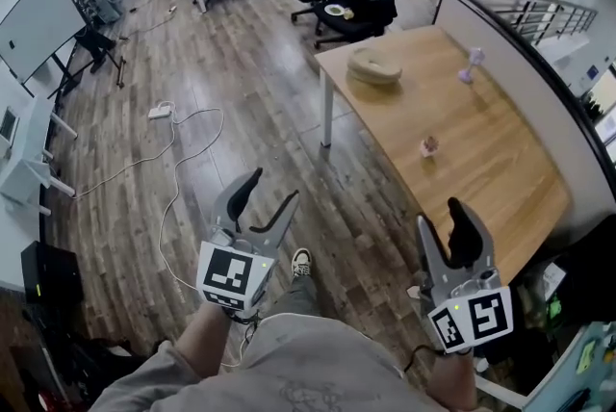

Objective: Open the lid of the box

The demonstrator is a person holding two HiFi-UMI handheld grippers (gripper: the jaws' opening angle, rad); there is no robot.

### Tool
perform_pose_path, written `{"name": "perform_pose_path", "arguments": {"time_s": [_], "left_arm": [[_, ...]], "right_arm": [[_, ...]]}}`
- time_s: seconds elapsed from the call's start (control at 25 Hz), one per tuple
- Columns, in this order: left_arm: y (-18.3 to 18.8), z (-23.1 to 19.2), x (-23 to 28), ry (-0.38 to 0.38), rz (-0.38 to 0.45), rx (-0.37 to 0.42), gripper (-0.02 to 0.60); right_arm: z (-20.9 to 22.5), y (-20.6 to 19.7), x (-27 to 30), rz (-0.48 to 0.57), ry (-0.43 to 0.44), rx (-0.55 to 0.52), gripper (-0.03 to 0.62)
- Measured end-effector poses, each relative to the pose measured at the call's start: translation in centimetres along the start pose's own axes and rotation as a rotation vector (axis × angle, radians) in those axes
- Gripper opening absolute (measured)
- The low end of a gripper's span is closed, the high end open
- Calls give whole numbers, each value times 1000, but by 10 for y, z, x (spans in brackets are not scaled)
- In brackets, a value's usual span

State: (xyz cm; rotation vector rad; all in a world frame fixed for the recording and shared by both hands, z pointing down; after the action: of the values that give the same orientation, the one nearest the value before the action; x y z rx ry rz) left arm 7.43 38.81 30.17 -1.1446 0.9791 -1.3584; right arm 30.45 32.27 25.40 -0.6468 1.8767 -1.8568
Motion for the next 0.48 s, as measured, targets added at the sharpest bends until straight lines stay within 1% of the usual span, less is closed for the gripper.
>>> {"name": "perform_pose_path", "arguments": {"time_s": [0.28,0.48], "left_arm": [[-1,-100,67,-7,-3,-8,262],[-2,-163,116,-24,5,9,272]], "right_arm": [[-5,8,130,-43,34,2,222],[-4,14,212,-24,43,19,222]]}}
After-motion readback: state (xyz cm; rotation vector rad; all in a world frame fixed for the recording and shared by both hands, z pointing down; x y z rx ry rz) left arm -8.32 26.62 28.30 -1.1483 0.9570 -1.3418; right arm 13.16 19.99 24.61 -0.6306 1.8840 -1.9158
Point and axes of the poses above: the fingertips, and each gripper's own axes: x forward along the fingers, z to its right, y out of its top, the point moved 1 cm from there along -x, backward along the fingers, and after that the axes turned 1 degree about -y, right-handed, at the moved point
